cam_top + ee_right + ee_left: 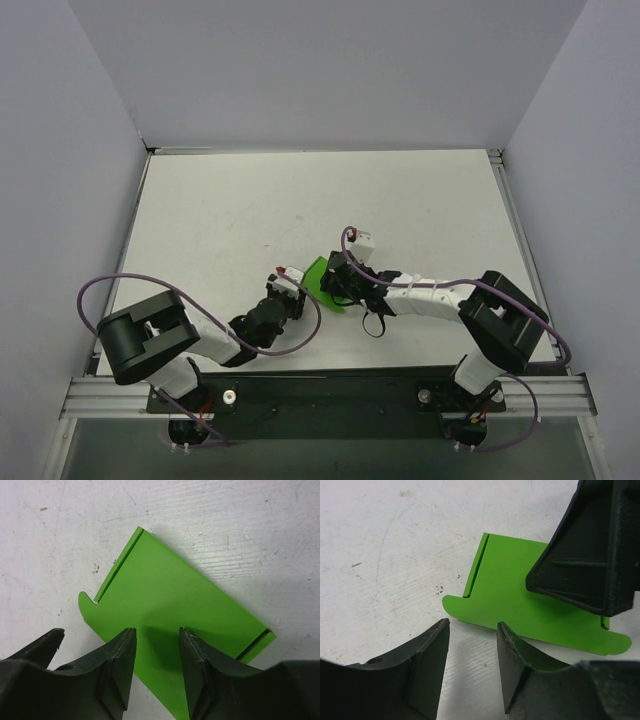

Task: Fold the paper box

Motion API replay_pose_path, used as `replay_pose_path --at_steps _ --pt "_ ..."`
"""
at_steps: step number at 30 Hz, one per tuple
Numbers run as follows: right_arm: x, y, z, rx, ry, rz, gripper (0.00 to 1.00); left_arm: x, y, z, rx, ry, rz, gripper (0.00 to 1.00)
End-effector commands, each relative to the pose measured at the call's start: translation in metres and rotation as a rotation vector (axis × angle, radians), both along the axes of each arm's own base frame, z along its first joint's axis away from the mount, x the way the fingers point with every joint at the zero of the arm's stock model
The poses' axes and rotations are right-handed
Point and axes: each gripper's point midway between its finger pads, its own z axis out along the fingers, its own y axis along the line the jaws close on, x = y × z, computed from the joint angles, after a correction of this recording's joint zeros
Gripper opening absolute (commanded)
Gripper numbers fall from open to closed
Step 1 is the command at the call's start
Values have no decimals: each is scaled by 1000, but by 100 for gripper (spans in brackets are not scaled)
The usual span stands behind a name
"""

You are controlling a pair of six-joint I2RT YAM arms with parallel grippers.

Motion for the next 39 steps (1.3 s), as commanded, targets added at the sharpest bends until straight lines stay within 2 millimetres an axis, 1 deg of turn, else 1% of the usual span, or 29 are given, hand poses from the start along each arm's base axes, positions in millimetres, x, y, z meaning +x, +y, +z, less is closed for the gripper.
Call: replay_pose_path --at_steps 1,3,4,6,7,8,10,11,12,13,14,15,16,17,18,19,20,21,23,24,25,26,28,31,32,34,35,37,39 --pt "-21 -24 -41 -94 139 -13 40 -7 2 13 -29 -18 -26 57" --pt "-21 -25 -45 -102 146 -12 40 -14 7 6 -18 6 -47 60" --pt "-21 -25 -45 -103 146 -11 40 -16 8 12 -40 -1 -52 61" --pt "-21 -27 -48 -120 149 -5 40 -21 11 12 -55 20 -63 66" --pt "-21 -27 -47 -122 146 -2 40 -21 9 25 -94 9 -73 68" --pt "-21 -28 -47 -131 141 5 40 -22 10 23 -80 37 -84 70" --pt "-22 -29 -46 -138 135 16 41 -11 5 49 -180 63 -101 70" --pt "-21 -28 -44 -137 126 20 41 -9 6 50 -189 89 -109 71" --pt "-21 -27 -40 -138 111 42 43 -13 -2 56 -232 118 -175 72" --pt "-21 -27 -38 -141 100 61 46 -1 6 64 -260 116 -157 73" --pt "-21 -24 -34 -134 83 81 49 4 5 71 -272 130 -167 74" --pt "-20 -23 -25 -138 55 112 57 3 0 72 -286 158 -213 75" --pt "-20 -20 -20 -134 46 137 60 11 5 73 -289 172 -204 76" --pt "-20 -18 -15 -135 39 156 63 15 3 77 -293 188 -225 76" --pt "-20 -16 -6 -129 23 179 68 12 -2 78 -308 214 -267 76" --pt "-22 -14 -1 -137 14 222 69 17 2 73 -312 237 -258 77" --pt "-22 -12 9 -127 -1 251 71 20 1 74 -327 242 -267 77" --pt "-22 -11 14 -129 -10 271 72 18 -2 70 -339 270 -293 77" --pt "-26 -13 20 -162 -19 337 74 23 -1 70 -360 267 -303 78" --pt "-25 -11 29 -161 -38 358 75 23 -4 65 -366 290 -317 78" --pt "-25 -12 31 -179 -44 383 75 22 -5 64 -373 297 -326 78" --pt "-25 -15 34 -218 -57 427 75 22 -8 67 -387 291 -348 78" --pt "-25 -18 33 -269 -68 472 75 24 -12 64 -392 298 -362 78" --pt "-16 -29 32 -347 -89 474 73 26 -15 63 -397 298 -373 77" --pt "-15 -30 26 -359 -75 491 71 26 -16 63 -398 295 -376 77" --pt "-10 -30 25 -354 -66 494 68 28 -16 63 -397 292 -375 77" --pt "-10 -28 22 -358 -58 508 68 29 -17 63 -393 289 -379 77" --pt "-12 -22 22 -349 -57 551 68 31 -18 59 -383 305 -379 77" --pt "-14 -22 18 -360 -46 570 68 31 -19 55 -376 316 -392 77"
